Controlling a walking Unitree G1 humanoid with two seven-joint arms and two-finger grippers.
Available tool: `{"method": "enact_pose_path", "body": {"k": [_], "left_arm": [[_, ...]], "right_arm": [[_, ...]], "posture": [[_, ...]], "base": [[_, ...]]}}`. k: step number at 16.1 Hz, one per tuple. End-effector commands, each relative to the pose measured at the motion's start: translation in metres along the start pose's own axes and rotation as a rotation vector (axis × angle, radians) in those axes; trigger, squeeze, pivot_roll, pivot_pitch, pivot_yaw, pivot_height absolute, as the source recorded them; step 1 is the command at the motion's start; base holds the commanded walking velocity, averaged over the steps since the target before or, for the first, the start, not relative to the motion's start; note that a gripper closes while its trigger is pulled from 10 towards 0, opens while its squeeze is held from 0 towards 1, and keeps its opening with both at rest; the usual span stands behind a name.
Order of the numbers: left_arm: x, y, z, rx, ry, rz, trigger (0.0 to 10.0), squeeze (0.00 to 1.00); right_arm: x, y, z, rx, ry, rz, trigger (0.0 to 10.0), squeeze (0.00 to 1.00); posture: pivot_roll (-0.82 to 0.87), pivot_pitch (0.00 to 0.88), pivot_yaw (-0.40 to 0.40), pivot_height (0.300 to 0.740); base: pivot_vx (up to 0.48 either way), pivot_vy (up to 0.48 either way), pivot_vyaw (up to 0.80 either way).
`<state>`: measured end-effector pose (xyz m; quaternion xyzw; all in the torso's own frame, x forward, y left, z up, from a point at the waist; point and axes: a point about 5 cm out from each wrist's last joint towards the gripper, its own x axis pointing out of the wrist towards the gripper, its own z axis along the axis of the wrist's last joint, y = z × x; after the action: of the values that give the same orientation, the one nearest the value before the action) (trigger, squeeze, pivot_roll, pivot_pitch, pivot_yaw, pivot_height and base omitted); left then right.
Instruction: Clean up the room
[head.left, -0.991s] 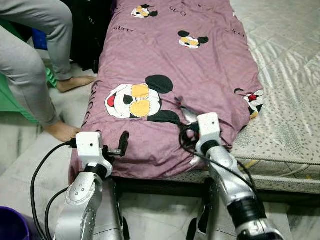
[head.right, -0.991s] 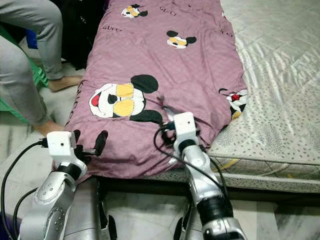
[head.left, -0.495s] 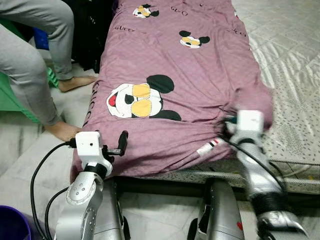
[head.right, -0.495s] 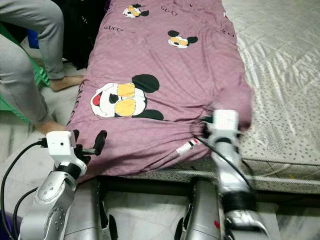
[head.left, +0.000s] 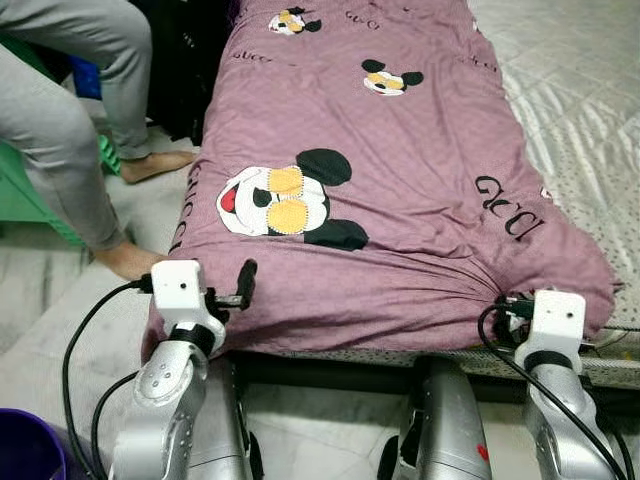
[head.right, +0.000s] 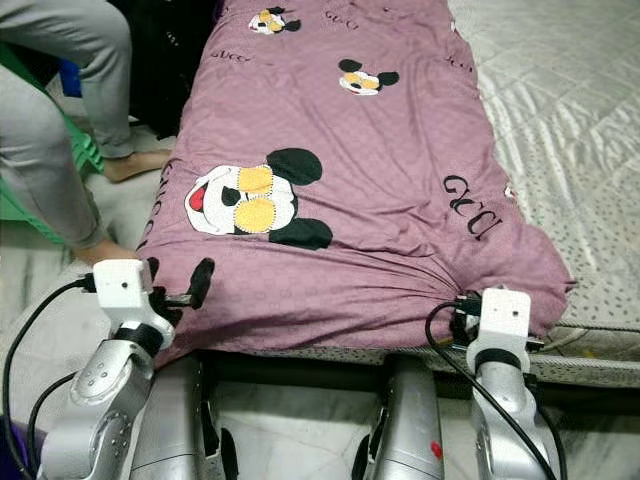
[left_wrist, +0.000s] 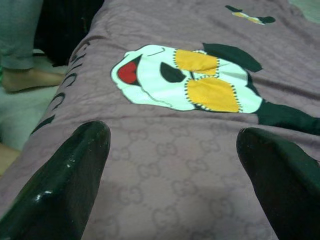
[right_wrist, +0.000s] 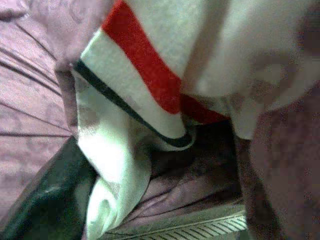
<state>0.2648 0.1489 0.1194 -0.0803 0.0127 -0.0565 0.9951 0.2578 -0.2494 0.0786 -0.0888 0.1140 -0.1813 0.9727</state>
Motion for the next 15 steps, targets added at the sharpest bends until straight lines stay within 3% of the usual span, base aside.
{"method": "enact_pose_path", "body": {"k": [1,2,3,4,5,6,7,9,11,12,14,15], "left_arm": [[0.000,0.000,-0.004,0.003,0.024,0.003,10.0,0.00],[0.000,0.000,-0.004,0.004,0.025,0.003,10.0,0.00],[-0.001,0.002,-0.004,0.007,0.028,0.007,10.0,0.00],[-0.001,0.003,-0.004,0.008,0.029,0.008,10.0,0.00],[-0.002,0.004,-0.005,0.006,0.031,0.015,10.0,0.00],[-0.003,0.004,-0.005,0.005,0.032,0.016,10.0,0.00],[-0.004,0.003,-0.007,0.001,0.038,0.018,10.0,0.00],[-0.004,0.001,-0.009,-0.003,0.044,0.013,10.0,0.00],[-0.001,-0.001,-0.008,-0.003,0.045,0.007,10.0,0.00],[0.000,0.001,-0.006,-0.001,0.043,0.009,10.0,0.00],[0.000,0.004,-0.006,0.003,0.041,0.011,10.0,0.00],[0.000,0.004,-0.006,0.003,0.040,0.011,10.0,0.00]], "right_arm": [[-0.006,-0.020,-0.020,-0.042,0.102,-0.062,0.6,0.00],[-0.011,-0.025,-0.028,-0.064,0.149,-0.071,5.6,0.00],[-0.018,-0.032,-0.041,-0.073,0.217,-0.076,9.8,0.00],[-0.020,-0.034,-0.045,-0.071,0.235,-0.079,9.8,0.00],[-0.037,-0.045,-0.061,-0.078,0.335,-0.097,8.9,0.00],[-0.041,-0.047,-0.064,-0.074,0.360,-0.105,9.1,0.00],[-0.052,-0.053,-0.076,-0.066,0.418,-0.117,10.0,0.00],[-0.063,-0.057,-0.089,-0.084,0.471,-0.124,10.0,0.00],[-0.073,-0.072,-0.100,-0.139,0.518,-0.187,10.0,0.00],[-0.064,-0.080,-0.087,-0.176,0.428,-0.214,10.0,0.00],[-0.031,-0.085,-0.030,-0.245,0.139,-0.241,10.0,0.00],[-0.021,-0.084,-0.011,-0.235,0.057,-0.251,10.0,0.00]], "posture": [[-0.07,0.219,0.001,0.498],[-0.07,0.219,0.001,0.498],[-0.07,0.220,-0.004,0.498],[-0.07,0.220,-0.004,0.498],[-0.07,0.222,-0.011,0.498],[-0.07,0.222,-0.011,0.498],[-0.08,0.224,-0.012,0.498],[-0.08,0.223,-0.012,0.498],[-0.09,0.220,-0.008,0.498],[-0.09,0.219,-0.004,0.498],[-0.09,0.215,0.001,0.498],[-0.09,0.213,0.002,0.498]], "base": [[0.000,0.000,0.00],[0.000,0.000,0.00],[0.000,0.000,0.00],[0.000,0.000,0.00],[0.000,0.000,0.00],[0.000,0.000,0.00],[0.000,0.000,0.00],[0.000,0.000,0.00],[0.000,0.000,0.00],[0.000,0.000,0.00],[0.000,0.000,0.00],[0.000,0.000,0.00]]}}
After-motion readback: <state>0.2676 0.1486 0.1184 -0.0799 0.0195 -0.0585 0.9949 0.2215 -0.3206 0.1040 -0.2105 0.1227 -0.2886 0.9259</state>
